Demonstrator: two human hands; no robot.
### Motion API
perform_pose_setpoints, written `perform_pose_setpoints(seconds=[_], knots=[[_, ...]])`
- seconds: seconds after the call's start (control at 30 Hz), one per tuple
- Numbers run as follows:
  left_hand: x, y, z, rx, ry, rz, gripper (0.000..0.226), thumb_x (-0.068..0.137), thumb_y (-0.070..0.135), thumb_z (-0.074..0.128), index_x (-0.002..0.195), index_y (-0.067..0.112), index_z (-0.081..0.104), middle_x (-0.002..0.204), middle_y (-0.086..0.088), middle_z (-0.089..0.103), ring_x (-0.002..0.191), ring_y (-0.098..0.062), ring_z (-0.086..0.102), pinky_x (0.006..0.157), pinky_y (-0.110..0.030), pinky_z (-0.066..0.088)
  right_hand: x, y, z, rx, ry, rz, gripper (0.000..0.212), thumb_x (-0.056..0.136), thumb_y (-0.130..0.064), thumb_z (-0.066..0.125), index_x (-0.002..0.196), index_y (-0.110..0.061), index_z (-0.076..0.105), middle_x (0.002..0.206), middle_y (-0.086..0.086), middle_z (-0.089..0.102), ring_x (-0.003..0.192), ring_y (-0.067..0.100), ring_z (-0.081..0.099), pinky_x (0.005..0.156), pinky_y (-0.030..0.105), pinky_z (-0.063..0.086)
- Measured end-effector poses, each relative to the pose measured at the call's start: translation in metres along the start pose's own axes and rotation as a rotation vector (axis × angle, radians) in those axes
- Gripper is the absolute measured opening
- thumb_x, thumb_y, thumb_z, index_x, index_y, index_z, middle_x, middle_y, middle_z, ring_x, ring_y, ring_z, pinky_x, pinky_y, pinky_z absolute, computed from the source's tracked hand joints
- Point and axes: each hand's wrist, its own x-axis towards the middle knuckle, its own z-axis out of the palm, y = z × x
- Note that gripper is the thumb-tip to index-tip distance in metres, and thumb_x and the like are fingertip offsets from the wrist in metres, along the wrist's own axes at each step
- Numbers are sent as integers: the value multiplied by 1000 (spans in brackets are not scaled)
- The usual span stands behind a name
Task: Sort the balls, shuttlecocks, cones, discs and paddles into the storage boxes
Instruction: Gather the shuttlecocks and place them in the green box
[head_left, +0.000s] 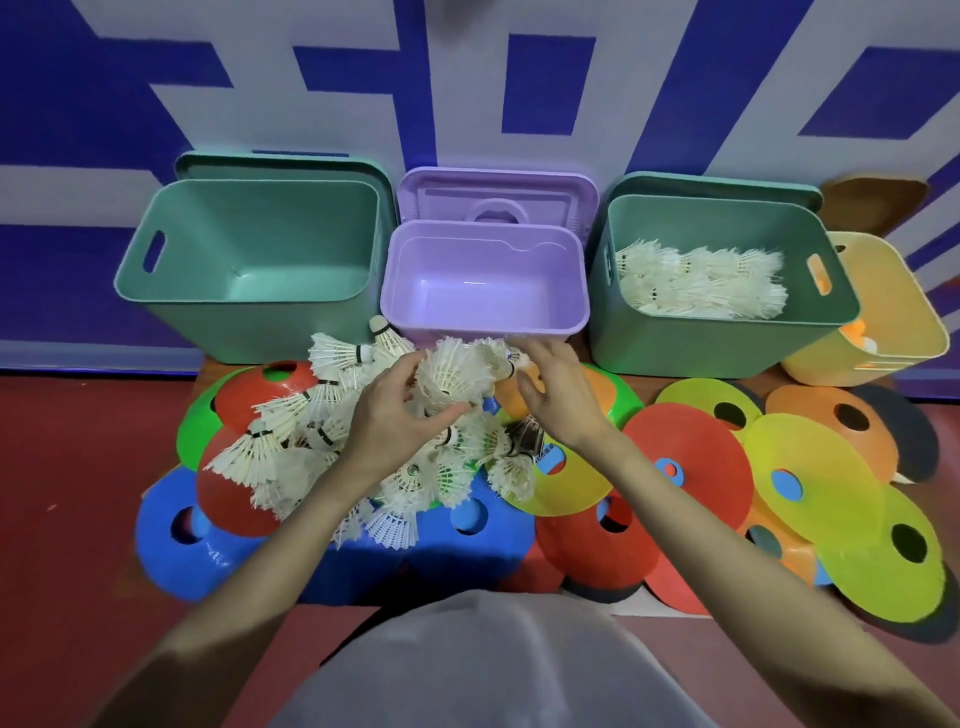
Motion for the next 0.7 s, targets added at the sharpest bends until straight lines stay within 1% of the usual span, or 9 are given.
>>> perform_pose_setpoints(seconds=[0.1, 0.17, 0.27, 0.37, 0.43, 0.5, 0.57, 0.63, 0.7], knots=[[-2, -3, -3, -78, -13, -45, 56, 72, 39, 82, 119, 21, 58, 97, 7, 70, 91, -9, 66, 87, -37, 54, 13, 6, 18, -181, -210, 18, 57, 88, -2, 51, 142, -18, 42, 126, 19, 42, 118, 37, 41, 97, 41, 40], [-2, -3, -2, -134, -24, -53, 51, 73, 30, 82, 116, 18, 59, 99, 7, 71, 92, -10, 68, 88, -37, 55, 19, 9, 29, -304, -259, 31, 53, 88, -2, 52, 139, -15, 46, 126, 22, 42, 116, 39, 42, 95, 43, 42], [-2, 0, 2, -183, -36, -54, 38, 75, 20, 82, 106, 18, 60, 95, 3, 72, 90, -9, 68, 84, -28, 55, 24, 8, 36, -408, -261, 50, 38, 83, 0, 50, 121, -4, 57, 113, 20, 51, 103, 41, 51, 87, 44, 46], [0, -2, 7, -185, -42, -35, 43, 77, 14, 80, 97, 40, 52, 87, 18, 62, 80, 17, 58, 74, -2, 42, 22, 9, 32, -381, -172, 50, 27, 83, -1, 50, 108, 2, 60, 106, 20, 56, 97, 40, 53, 81, 45, 46], [1, -5, 11, -168, -47, -14, 48, 77, 15, 80, 97, 45, 47, 84, 21, 55, 76, 21, 54, 73, 0, 39, 16, 10, 25, -317, -87, 76, 21, 88, -8, 53, 105, 1, 62, 105, 18, 59, 99, 38, 53, 80, 44, 46], [1, -7, 12, -171, -55, -6, 46, 78, 19, 80, 108, 39, 52, 90, 19, 59, 83, 19, 55, 78, -2, 42, 8, 10, 14, -226, 32, 96, 19, 93, -18, 56, 102, -4, 65, 102, 14, 62, 97, 33, 54, 76, 41, 47], [2, -6, 14, -162, -64, -12, 52, 76, 28, 81, 121, 25, 54, 98, 10, 66, 95, 5, 61, 88, -18, 50, 0, 6, 0, -98, 184, 92, 20, 95, -24, 57, 97, -7, 68, 92, 10, 64, 88, 28, 55, 72, 40, 46], [3, -6, 17, -140, -65, 16, 60, 75, 31, 81, 126, 21, 52, 106, 8, 67, 100, -6, 63, 91, -32, 52, -8, -1, -17, 33, 332, 61, 20, 95, -26, 57, 90, -11, 68, 84, 3, 61, 82, 22, 53, 71, 36, 44], [3, -2, 20, -123, -55, 48, 59, 74, 25, 82, 126, 22, 53, 108, 10, 67, 99, -1, 63, 88, -27, 52, -17, -14, -34, 181, 446, 46, 13, 96, -24, 56, 88, -18, 65, 83, -2, 56, 81, 15, 52, 71, 25, 41]])
